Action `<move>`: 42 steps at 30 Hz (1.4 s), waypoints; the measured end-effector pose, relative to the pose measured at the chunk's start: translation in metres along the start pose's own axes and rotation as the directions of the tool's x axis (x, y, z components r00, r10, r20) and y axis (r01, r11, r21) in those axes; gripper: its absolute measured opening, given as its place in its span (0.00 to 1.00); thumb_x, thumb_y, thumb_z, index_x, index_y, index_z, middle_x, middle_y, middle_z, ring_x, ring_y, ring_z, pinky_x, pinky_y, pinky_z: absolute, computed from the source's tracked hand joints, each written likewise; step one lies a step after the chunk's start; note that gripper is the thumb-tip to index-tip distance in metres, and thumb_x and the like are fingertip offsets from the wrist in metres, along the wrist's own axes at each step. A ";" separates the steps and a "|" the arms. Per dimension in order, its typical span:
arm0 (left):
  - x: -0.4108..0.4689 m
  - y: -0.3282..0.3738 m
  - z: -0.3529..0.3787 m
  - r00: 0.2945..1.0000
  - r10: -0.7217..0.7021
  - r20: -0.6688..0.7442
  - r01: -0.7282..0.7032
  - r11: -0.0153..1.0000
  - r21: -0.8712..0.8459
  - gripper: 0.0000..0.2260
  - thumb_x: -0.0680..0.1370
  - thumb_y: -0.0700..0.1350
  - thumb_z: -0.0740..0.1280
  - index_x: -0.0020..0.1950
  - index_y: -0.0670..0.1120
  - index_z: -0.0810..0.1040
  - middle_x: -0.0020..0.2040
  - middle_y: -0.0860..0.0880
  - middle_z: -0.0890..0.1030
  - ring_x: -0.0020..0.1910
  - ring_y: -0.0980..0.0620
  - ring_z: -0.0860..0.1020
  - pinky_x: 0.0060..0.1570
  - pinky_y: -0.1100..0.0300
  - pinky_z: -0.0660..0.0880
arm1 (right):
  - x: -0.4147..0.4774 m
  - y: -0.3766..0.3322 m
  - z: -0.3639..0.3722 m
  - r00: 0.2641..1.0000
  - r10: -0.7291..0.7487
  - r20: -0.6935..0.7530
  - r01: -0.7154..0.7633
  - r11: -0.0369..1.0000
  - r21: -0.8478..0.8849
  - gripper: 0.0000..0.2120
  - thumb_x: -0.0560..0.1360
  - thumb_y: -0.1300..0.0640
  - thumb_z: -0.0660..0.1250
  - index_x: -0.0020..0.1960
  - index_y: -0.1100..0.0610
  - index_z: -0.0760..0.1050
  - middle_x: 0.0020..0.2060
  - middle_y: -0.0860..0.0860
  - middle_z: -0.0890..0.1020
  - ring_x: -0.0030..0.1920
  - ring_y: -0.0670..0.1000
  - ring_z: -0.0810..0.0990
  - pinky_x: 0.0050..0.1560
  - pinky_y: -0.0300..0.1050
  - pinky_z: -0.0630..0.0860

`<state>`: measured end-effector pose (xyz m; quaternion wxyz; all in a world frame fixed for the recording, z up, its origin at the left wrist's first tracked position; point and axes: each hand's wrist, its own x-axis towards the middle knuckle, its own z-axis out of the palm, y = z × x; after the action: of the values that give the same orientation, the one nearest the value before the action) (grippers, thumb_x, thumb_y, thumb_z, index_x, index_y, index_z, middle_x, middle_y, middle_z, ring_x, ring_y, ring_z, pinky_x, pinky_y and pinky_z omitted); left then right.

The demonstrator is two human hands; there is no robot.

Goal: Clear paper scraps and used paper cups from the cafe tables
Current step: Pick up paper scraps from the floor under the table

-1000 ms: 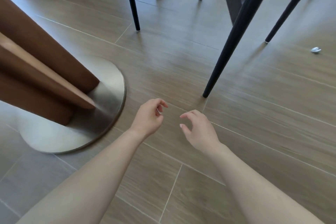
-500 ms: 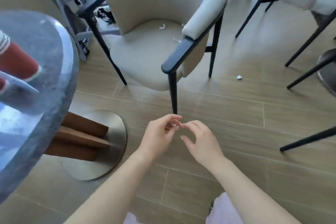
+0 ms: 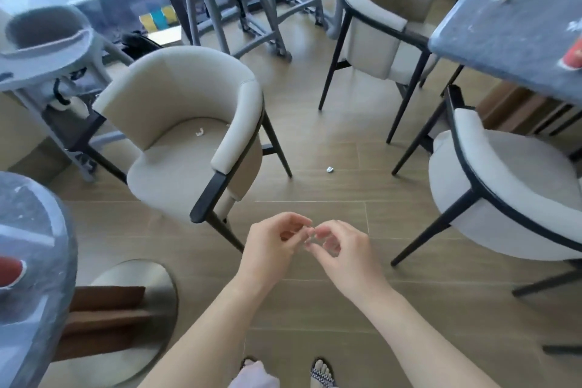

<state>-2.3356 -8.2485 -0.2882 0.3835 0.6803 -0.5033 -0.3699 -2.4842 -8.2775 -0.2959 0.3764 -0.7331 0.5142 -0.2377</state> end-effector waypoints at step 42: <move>0.668 -0.484 0.313 0.970 -0.079 0.228 -0.024 0.909 0.416 0.01 0.73 0.46 0.69 0.43 0.52 0.79 0.39 0.57 0.78 0.37 0.60 0.75 0.43 0.61 0.73 | 0.613 0.642 0.242 0.964 0.154 0.218 -0.120 0.979 -0.165 0.10 0.71 0.58 0.68 0.52 0.52 0.76 0.51 0.47 0.78 0.50 0.49 0.77 0.50 0.41 0.72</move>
<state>-2.2734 -8.8454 -0.9352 0.1612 0.7036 -0.6033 -0.3391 -2.4558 -8.8952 -0.9768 0.3923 -0.7445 0.5334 -0.0853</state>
